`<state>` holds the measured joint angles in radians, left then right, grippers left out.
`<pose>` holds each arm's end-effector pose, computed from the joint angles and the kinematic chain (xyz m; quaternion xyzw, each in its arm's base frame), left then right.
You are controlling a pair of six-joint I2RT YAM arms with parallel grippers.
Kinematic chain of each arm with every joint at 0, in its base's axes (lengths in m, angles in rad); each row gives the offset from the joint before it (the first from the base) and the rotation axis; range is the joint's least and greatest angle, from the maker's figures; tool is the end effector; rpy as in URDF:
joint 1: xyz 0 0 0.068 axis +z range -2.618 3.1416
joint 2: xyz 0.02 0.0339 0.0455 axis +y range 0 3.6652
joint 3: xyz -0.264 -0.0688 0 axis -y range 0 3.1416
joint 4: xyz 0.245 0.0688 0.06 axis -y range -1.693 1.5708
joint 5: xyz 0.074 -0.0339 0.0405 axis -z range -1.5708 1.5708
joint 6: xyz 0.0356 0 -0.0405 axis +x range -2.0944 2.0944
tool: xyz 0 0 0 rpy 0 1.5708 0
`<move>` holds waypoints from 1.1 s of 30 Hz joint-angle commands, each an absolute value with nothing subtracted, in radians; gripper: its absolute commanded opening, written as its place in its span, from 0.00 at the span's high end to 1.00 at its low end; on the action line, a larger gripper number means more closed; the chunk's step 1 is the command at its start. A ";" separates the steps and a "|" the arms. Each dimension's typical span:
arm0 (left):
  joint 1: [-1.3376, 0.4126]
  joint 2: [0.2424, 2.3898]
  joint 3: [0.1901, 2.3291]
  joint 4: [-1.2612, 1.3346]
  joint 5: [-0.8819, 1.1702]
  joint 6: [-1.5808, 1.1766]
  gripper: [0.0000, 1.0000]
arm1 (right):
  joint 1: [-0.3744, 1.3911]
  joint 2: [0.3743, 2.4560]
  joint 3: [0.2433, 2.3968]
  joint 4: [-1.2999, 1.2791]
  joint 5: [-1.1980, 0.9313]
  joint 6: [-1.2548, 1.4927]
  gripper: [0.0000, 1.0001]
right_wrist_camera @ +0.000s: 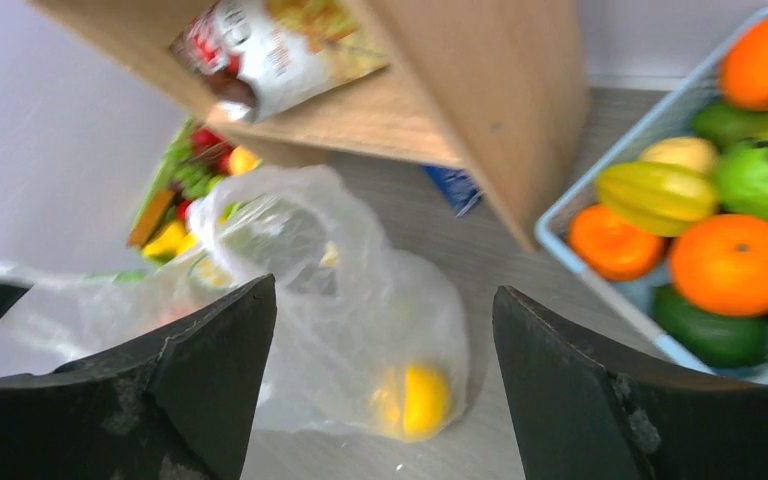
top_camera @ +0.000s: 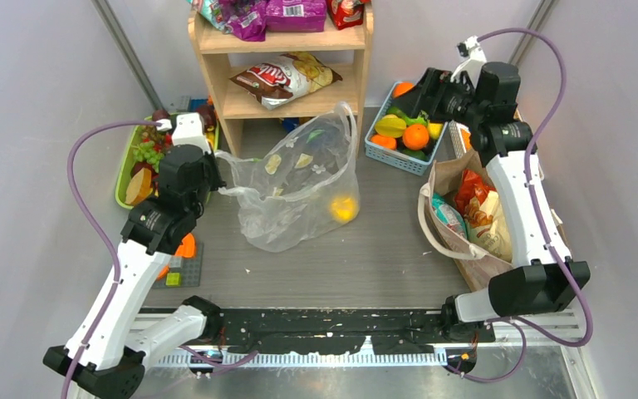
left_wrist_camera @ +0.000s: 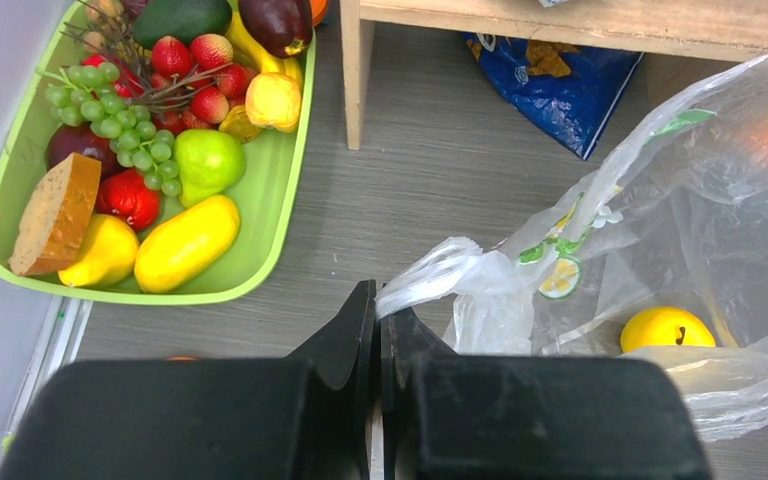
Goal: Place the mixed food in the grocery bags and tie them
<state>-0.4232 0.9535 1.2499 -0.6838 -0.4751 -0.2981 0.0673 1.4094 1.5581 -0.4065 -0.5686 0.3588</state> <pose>0.1725 -0.0598 0.4178 -0.0806 0.8133 -0.0085 0.5762 0.3096 0.0401 0.4432 -0.0590 0.7771 0.3410 0.5256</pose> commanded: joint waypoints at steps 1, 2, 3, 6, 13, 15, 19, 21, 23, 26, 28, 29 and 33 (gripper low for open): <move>-0.419 0.898 1.209 -0.595 -0.476 -0.296 1.00 | 0.048 1.457 1.687 -0.541 -0.307 0.285 0.12; -0.420 0.886 1.196 -0.580 -0.473 -0.295 1.00 | 0.049 1.486 1.698 -0.579 -0.243 0.263 0.12; -0.419 0.876 1.182 -0.566 -0.473 -0.293 1.00 | 0.051 1.501 1.710 -0.592 -0.208 0.253 0.12; -0.419 0.870 1.183 -0.571 -0.492 -0.287 1.00 | 0.062 1.580 1.734 -0.637 -0.061 0.198 0.11; -0.419 0.882 1.183 -0.578 -0.440 -0.299 1.00 | 0.085 1.798 1.868 -0.723 0.101 0.128 0.11; -0.419 0.885 1.180 -0.577 -0.436 -0.299 1.00 | 0.094 1.861 1.926 -0.755 0.132 0.112 0.11; -0.419 0.888 1.180 -0.578 -0.430 -0.299 1.00 | 0.104 1.978 2.028 -0.802 0.182 0.099 0.10; -0.419 0.889 1.181 -0.580 -0.424 -0.299 1.00 | 0.104 2.020 2.054 -0.807 0.181 0.096 0.11; -0.419 0.891 1.179 -0.579 -0.419 -0.300 1.00 | 0.105 2.059 2.066 -0.803 0.178 0.098 0.12; -0.419 0.896 1.176 -0.578 -0.402 -0.306 1.00 | 0.104 2.116 2.082 -0.791 0.164 0.099 0.13; -0.419 0.899 1.178 -0.580 -0.395 -0.309 1.00 | 0.105 2.148 2.096 -0.788 0.153 0.104 0.14; -0.419 0.898 1.178 -0.579 -0.392 -0.310 1.00 | 0.105 2.158 2.100 -0.786 0.147 0.108 0.15; -0.419 0.892 1.172 -0.574 -0.385 -0.311 1.00 | 0.103 2.206 2.113 -0.781 0.140 0.122 0.18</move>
